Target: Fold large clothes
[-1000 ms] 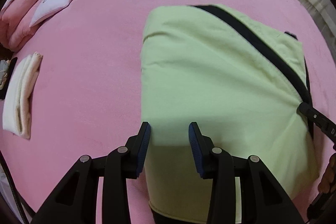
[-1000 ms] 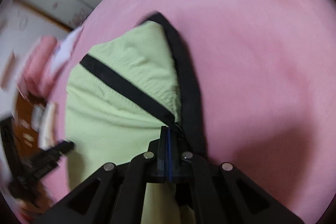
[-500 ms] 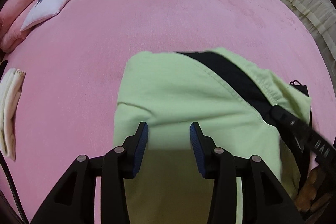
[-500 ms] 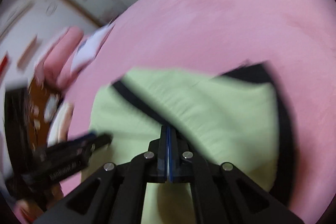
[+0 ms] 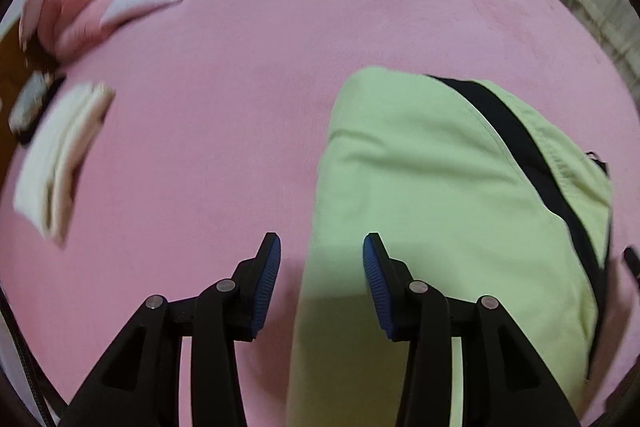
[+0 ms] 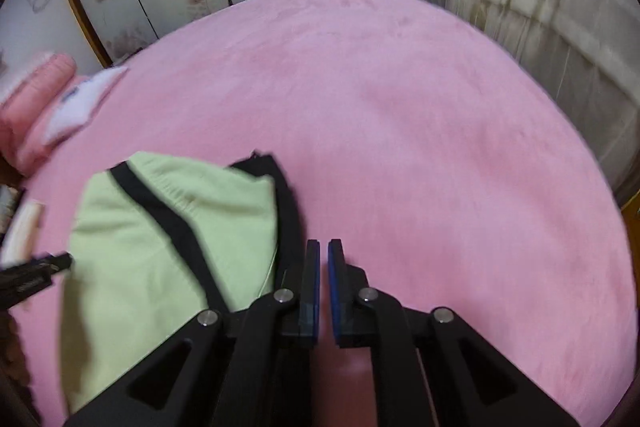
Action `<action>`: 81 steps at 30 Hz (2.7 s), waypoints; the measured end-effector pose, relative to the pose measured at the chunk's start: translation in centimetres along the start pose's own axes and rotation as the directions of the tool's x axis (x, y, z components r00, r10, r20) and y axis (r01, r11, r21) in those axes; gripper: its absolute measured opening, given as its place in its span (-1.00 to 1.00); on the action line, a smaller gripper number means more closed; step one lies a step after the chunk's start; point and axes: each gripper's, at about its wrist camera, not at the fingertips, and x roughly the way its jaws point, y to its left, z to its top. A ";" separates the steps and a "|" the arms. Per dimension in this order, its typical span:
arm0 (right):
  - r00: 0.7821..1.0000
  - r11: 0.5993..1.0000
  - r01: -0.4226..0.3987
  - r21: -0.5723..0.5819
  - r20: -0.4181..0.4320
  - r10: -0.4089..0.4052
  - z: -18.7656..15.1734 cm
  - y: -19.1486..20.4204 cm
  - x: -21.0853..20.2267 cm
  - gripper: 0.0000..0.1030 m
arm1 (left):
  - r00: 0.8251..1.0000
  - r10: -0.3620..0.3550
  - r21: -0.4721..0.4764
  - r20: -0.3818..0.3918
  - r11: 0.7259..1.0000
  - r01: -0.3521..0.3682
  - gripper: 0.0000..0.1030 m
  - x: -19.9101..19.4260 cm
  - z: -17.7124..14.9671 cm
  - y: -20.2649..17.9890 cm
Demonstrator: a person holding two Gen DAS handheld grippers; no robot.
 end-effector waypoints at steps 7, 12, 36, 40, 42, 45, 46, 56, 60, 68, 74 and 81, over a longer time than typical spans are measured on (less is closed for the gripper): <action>0.975 0.978 -0.209 0.015 -0.071 0.210 -3.3 2.5 -2.6 -0.89 | 0.995 -0.094 -0.028 -0.044 0.995 0.092 0.03 -2.8 -5.7 0.5; 0.944 0.934 -0.299 -0.194 -0.205 0.259 -5.6 7.4 -0.8 -0.89 | 0.992 -0.047 0.014 -0.115 0.999 0.049 0.08 -2.9 -10.5 -1.2; 0.953 0.985 0.029 -0.169 -0.292 -0.078 -9.5 9.7 -6.9 -0.08 | 0.986 -0.025 0.098 -0.166 0.994 0.042 0.17 -10.8 -14.6 -1.5; 0.957 0.987 -0.012 -0.162 -0.289 -0.036 -8.8 12.2 -8.3 0.15 | 0.986 -0.022 0.129 -0.165 0.991 0.044 0.38 -12.1 -14.2 -1.6; 0.960 0.985 -0.009 -0.171 -0.277 -0.039 -8.4 13.3 -9.1 0.21 | 0.988 -0.021 0.144 -0.155 0.989 0.044 0.46 -12.8 -14.0 -1.7; 0.962 0.983 -0.012 -0.184 -0.271 -0.039 -8.3 14.5 -9.9 0.37 | 0.989 -0.013 0.153 -0.147 0.988 0.036 0.52 -13.6 -13.7 -1.5; 0.962 0.982 -0.012 -0.190 -0.269 -0.040 -8.3 14.7 -10.1 0.37 | 0.989 -0.014 0.154 -0.145 0.987 0.037 0.53 -13.7 -13.6 -1.3; 0.963 0.967 0.002 -0.254 -0.261 -0.071 -8.6 15.9 -10.7 0.38 | 0.989 -0.022 0.145 -0.143 0.988 0.043 0.54 -14.0 -13.7 -0.2; 0.962 0.967 0.000 -0.256 -0.262 -0.070 -8.7 15.9 -10.8 0.38 | 0.989 -0.035 0.124 -0.146 0.991 0.053 0.54 -14.0 -13.7 0.0; 0.961 0.965 0.005 -0.261 -0.266 -0.077 -8.7 15.9 -10.7 0.38 | 0.989 -0.040 0.117 -0.144 0.992 0.057 0.54 -13.9 -13.8 0.1; 0.955 0.968 -0.004 -0.252 -0.287 -0.071 -8.8 15.8 -10.4 0.38 | 0.988 -0.042 0.113 -0.146 0.992 0.059 0.54 -13.7 -13.6 0.3; 0.946 0.975 -0.023 -0.223 -0.319 -0.051 -8.8 14.8 -9.2 0.39 | 0.985 -0.042 0.114 -0.165 0.992 0.061 0.54 -12.6 -13.2 -0.5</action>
